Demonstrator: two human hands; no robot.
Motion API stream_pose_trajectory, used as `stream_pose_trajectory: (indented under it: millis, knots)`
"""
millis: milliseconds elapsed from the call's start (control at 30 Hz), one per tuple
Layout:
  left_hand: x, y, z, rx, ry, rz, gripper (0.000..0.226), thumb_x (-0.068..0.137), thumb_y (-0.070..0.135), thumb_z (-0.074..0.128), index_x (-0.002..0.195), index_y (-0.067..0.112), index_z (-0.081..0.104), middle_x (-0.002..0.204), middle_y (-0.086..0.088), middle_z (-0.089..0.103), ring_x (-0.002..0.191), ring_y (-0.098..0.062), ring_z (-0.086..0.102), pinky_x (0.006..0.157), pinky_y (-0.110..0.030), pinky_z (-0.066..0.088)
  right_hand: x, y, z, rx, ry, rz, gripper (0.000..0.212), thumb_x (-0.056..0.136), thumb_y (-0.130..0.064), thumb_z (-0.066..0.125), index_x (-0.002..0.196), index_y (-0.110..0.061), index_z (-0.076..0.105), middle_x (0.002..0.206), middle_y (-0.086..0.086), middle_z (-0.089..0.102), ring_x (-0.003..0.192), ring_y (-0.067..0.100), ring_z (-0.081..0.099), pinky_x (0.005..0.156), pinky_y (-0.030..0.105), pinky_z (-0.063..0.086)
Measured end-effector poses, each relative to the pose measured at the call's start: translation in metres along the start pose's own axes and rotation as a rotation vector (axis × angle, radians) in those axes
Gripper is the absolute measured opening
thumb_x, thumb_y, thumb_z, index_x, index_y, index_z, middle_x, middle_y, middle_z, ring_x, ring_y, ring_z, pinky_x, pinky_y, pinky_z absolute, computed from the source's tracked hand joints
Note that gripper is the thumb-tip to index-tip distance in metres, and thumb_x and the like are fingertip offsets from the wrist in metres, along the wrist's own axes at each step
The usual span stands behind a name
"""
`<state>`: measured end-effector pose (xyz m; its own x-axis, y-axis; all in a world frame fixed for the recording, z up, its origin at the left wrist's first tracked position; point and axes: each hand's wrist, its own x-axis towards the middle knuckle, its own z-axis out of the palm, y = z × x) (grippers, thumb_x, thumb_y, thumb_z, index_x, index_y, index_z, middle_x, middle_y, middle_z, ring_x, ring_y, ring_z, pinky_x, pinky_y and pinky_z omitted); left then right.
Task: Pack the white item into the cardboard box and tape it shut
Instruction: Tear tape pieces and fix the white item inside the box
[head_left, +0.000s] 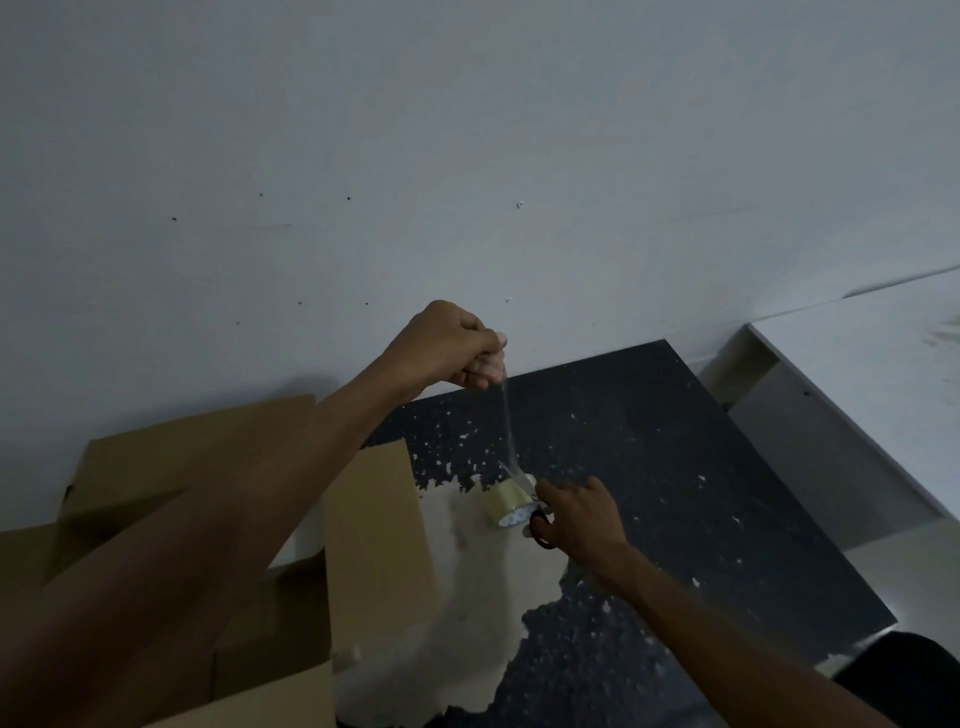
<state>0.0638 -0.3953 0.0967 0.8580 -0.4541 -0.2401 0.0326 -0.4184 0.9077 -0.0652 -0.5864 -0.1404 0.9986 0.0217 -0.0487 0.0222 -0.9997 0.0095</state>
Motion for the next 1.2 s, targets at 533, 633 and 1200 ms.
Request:
stream_pose_trajectory:
  millis: [533,633,1200]
  knots:
    - [-0.002,0.005,-0.004,-0.008,0.008,0.015,0.021,0.094,0.015,0.064,0.092,-0.004,0.071,0.078,-0.016,0.074,0.065,-0.018,0.073,0.06,-0.024,0.059,-0.012,0.007,-0.012,0.063,-0.188,0.049,0.075,0.07,-0.087,0.041,0.122,-0.034,0.051,0.121,-0.007,0.058,0.102,0.017,0.058,0.095,0.041,0.03]
    - [-0.003,0.003,-0.004,-0.003,0.008,0.02,0.021,0.094,0.016,0.064,0.091,-0.004,0.071,0.078,-0.017,0.074,0.069,-0.022,0.074,0.063,-0.027,0.06,-0.012,0.002,-0.011,0.052,-0.206,0.083,0.068,0.075,-0.081,0.044,0.126,-0.035,0.05,0.125,-0.007,0.056,0.105,0.017,0.057,0.096,0.042,0.029]
    - [0.001,0.001,-0.014,-0.01,0.053,-0.012,0.023,0.094,0.016,0.063,0.096,-0.006,0.069,0.088,-0.023,0.073,0.073,-0.022,0.074,0.068,-0.03,0.062,-0.016,0.003,-0.01,0.03,-0.219,0.085,0.07,0.075,-0.08,0.045,0.127,-0.033,0.049,0.127,-0.001,0.05,0.117,0.021,0.048,0.097,0.042,0.028]
